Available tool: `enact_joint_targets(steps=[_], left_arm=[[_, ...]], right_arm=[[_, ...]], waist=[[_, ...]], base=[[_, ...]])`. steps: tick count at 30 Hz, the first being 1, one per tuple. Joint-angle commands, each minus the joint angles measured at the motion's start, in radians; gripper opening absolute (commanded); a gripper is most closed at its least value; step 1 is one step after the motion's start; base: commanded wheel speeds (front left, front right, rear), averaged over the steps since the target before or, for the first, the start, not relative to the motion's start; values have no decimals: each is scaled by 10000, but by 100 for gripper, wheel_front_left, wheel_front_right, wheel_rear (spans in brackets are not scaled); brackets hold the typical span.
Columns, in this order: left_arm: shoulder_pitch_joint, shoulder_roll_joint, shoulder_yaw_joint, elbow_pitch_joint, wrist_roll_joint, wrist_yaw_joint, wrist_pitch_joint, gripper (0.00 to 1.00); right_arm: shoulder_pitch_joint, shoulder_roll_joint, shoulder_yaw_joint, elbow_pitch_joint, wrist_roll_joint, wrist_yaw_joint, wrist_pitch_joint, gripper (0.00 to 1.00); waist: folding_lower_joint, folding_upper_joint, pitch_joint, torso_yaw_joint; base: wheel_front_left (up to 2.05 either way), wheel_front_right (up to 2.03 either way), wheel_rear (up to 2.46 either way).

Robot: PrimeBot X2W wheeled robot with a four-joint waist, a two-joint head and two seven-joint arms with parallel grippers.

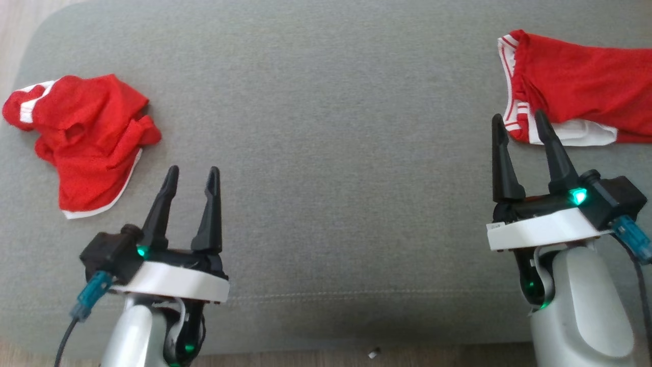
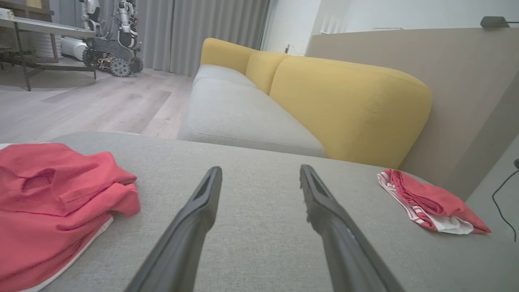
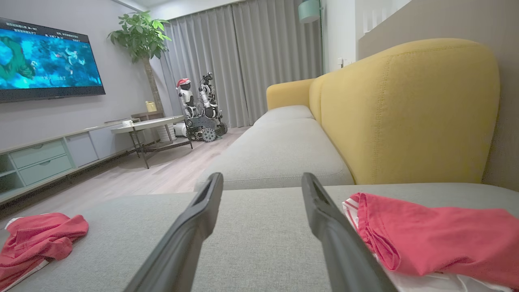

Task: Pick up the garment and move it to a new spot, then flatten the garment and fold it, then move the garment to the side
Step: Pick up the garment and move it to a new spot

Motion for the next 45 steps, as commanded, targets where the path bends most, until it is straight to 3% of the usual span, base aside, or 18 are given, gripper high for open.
enact_joint_targets(steps=[1, 7, 23, 33, 45], left_arm=[[-304, 55, 370, -317, 93, 105, -53, 100], [-294, 55, 627, -394, -16, 223, -53, 100], [671, 55, 1088, -976, -569, 551, -53, 100], [976, 55, 1158, -1127, -613, 673, -53, 100], [952, 55, 1468, -1274, -659, 750, -53, 100]], right_arm=[[-142, 145, 294, -323, -94, 35, -89, 100], [-109, 149, 523, -312, -1, 35, 21, 100], [126, -37, 1452, -219, 471, 35, 398, 100], [276, -78, 1569, -191, 689, 35, 461, 100], [165, -2, 1645, -240, 725, 35, 522, 100]], waist=[[1, 0, -2, 85], [1, 0, -15, 764], [1, 0, -525, 3536], [1, 0, -675, 4342], [1, 0, -442, 4200]], base=[[0, 0, 0], [0, 0, 0], [0, 0, 0], [0, 0, 0], [0, 0, 0]])
